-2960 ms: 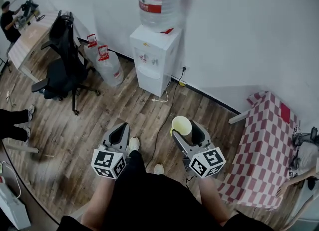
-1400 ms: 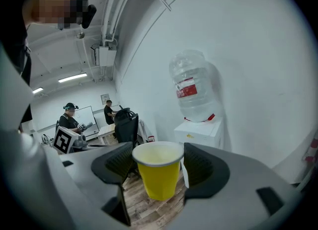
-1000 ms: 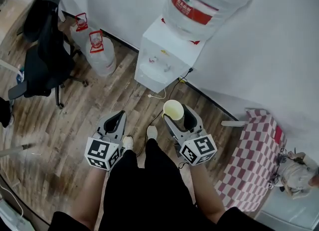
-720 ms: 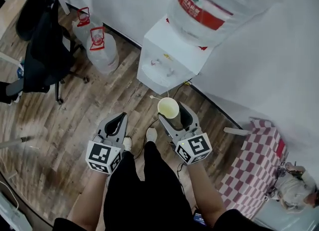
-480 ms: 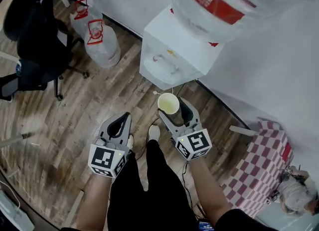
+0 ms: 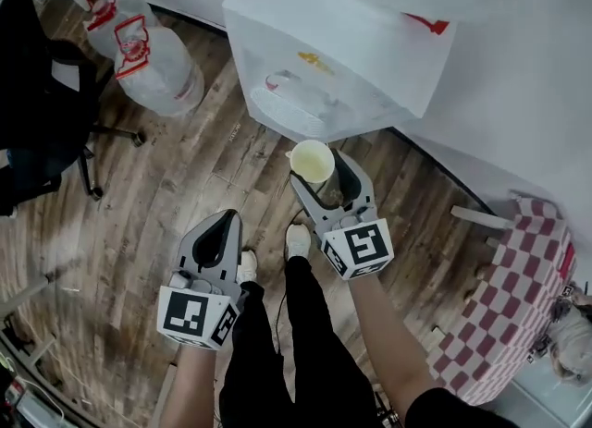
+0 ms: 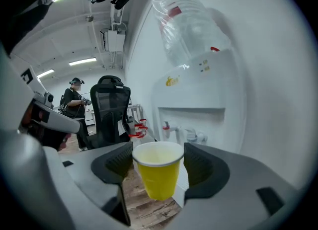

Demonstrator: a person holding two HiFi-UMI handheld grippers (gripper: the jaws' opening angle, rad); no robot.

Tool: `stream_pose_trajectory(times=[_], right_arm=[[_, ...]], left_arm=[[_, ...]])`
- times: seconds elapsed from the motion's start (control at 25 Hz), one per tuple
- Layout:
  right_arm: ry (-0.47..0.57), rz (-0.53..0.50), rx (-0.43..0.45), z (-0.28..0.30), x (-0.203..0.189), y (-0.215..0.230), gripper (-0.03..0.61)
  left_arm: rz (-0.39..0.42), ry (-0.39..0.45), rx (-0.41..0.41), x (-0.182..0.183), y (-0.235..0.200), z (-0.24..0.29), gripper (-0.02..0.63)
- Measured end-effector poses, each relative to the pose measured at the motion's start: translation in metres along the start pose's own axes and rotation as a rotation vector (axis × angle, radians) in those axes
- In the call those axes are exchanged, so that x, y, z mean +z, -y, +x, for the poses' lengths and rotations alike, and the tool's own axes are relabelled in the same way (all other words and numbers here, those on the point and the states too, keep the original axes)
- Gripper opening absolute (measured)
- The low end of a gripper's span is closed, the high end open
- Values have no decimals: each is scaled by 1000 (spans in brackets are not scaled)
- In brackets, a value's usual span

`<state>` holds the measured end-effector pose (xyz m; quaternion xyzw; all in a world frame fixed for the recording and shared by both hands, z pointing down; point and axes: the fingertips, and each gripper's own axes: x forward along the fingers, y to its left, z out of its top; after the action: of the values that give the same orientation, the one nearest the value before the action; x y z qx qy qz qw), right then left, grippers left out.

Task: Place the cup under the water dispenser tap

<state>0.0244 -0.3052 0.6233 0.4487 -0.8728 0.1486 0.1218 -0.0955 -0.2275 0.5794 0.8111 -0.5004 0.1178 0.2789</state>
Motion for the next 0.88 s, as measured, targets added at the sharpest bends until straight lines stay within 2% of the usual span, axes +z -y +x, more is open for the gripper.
stream_pose_trajectory(times=[0.16, 0.32, 0.56, 0.88], right_arm=[[40, -3, -39, 21, -26, 16, 331], [106, -20, -86, 41, -47, 32, 331], [187, -73, -155, 58, -71, 54, 331], [259, -129, -211, 73, -85, 68, 331]], left_arm=[[16, -2, -40, -22, -10, 35, 14], [-3, 6, -93, -45, -19, 64, 14], [55, 25, -143, -77, -23, 98, 14], [103, 64, -162, -95, -32, 125, 14]])
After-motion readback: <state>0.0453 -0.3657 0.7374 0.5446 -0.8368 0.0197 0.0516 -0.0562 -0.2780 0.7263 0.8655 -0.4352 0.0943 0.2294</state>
